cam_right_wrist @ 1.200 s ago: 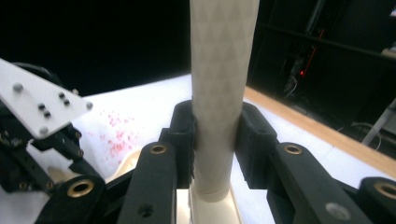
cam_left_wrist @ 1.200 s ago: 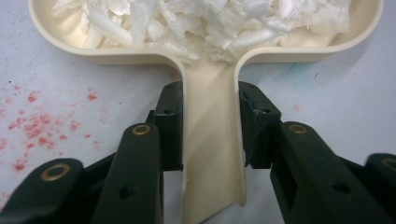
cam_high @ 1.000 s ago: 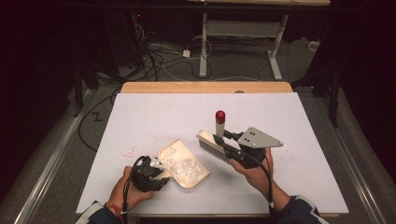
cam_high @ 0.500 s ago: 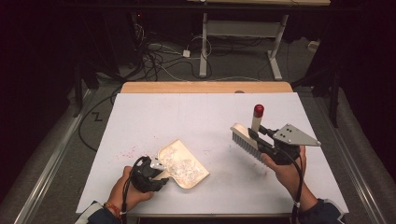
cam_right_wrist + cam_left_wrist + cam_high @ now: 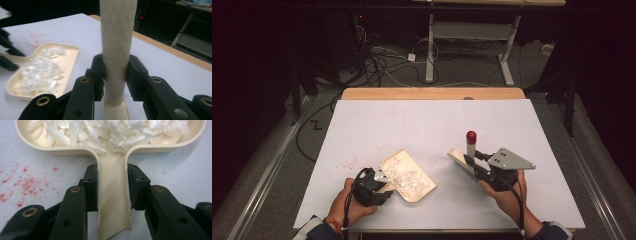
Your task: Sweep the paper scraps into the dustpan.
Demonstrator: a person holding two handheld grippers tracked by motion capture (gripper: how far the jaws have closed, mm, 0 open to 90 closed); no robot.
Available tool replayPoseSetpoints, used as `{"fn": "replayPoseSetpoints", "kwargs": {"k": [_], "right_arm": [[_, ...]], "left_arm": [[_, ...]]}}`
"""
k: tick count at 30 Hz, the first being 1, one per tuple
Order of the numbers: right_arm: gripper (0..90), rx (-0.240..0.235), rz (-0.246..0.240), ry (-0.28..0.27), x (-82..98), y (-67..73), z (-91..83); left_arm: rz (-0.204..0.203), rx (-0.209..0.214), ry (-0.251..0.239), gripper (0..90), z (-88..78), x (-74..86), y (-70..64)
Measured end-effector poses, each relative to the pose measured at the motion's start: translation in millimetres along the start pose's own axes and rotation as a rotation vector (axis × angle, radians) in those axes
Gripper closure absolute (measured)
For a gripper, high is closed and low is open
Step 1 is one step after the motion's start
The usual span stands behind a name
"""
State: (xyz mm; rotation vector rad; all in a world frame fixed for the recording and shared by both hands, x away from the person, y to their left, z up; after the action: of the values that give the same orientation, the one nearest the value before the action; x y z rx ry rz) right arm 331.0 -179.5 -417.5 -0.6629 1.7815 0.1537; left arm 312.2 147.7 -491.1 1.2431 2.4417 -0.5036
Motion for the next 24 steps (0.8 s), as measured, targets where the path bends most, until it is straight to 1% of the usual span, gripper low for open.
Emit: {"fn": "replayPoseSetpoints", "kwargs": {"k": [1,3,4,5,7,8,10,11,12,13,15,16,17,19,20,21,23,24], "right_arm": [[70.7,-0.009,-0.006,0.001,-0.6,7.2,0.8],[70.6,-0.009,-0.021,-0.007,-1.7,20.6,3.4],[70.5,-0.008,-0.027,-0.013,-2.5,25.9,5.7],[70.4,-0.007,-0.022,-0.021,-3.7,31.6,8.6],[70.6,-0.021,-0.019,-0.042,-6.8,37.4,11.8],[70.7,-0.024,-0.009,-0.061,-8.6,40.1,13.1],[70.9,-0.065,0.004,-0.077,-11.0,45.4,16.4],[70.8,-0.07,0.002,-0.075,-12.1,47.9,18.2],[70.8,-0.065,-0.007,-0.079,-13.3,49.7,19.4],[70.9,-0.06,-0.012,-0.086,-14.8,50.0,19.5],[70.9,-0.077,0.004,-0.099,-18.7,47.3,17.6],[70.9,-0.092,0.014,-0.11,-20.8,44.5,15.5],[70.9,-0.096,0.026,-0.121,-22.9,41.5,12.6],[70.9,-0.082,0.013,-0.133,-26.5,35.0,6.4],[70.9,-0.076,0.006,-0.133,-27.1,31.4,3.6],[70.9,-0.074,0.01,-0.128,-27.0,27.5,0.7],[70.9,-0.082,0.009,-0.106,-24.9,19.9,-4.7],[70.9,-0.077,0.006,-0.096,-23.1,16.5,-7.9]], "left_arm": [[0.002,-0.002,0.003,63.1,0.0,-0.4,-0.4],[0.008,-0.002,0.006,63.1,0.5,-1.4,-1.9],[0.022,0.005,0.01,63.1,1.1,-2.1,-3.5],[0.028,0.011,0.011,63.1,1.4,-2.8,-4.5],[0.038,0.015,0.016,63.1,2.5,-4.5,-6.7],[0.04,0.015,0.016,63.1,2.7,-5.3,-7.5],[0.043,0.023,0.014,63.1,4.0,-6.3,-9.3],[0.047,0.021,0.017,63.1,4.1,-6.7,-9.7],[0.046,0.021,0.014,63.1,4.0,-6.8,-9.8],[0.044,0.022,0.013,63.1,4.0,-6.5,-9.8],[0.042,0.025,0.01,63.1,4.1,-6.0,-9.7],[0.041,0.025,0.01,63.1,4.1,-6.1,-9.6],[0.041,0.023,0.012,63.1,4.2,-6.3,-9.8],[0.042,0.024,0.013,63.1,4.1,-6.5,-10.3],[0.043,0.025,0.013,63.0,4.1,-6.4,-10.5],[0.043,0.025,0.014,63.1,4.2,-6.5,-10.6],[0.043,0.024,0.015,63.1,4.2,-6.7,-10.7],[0.043,0.023,0.015,63.1,4.3,-6.8,-10.8]]}}
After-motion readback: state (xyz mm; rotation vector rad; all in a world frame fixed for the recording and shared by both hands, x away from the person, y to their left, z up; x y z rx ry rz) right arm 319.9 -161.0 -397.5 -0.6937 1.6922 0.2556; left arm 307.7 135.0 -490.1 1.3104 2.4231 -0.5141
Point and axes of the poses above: each handheld gripper's, and its own axes: z roughly forward along the jaws, x roughly out of its underside, y roughly to its left, the point moved 3 cm from there along z, roughly forward along the jaws, and after that the axes turned 12 degrees about x, right-handed, at the moved point
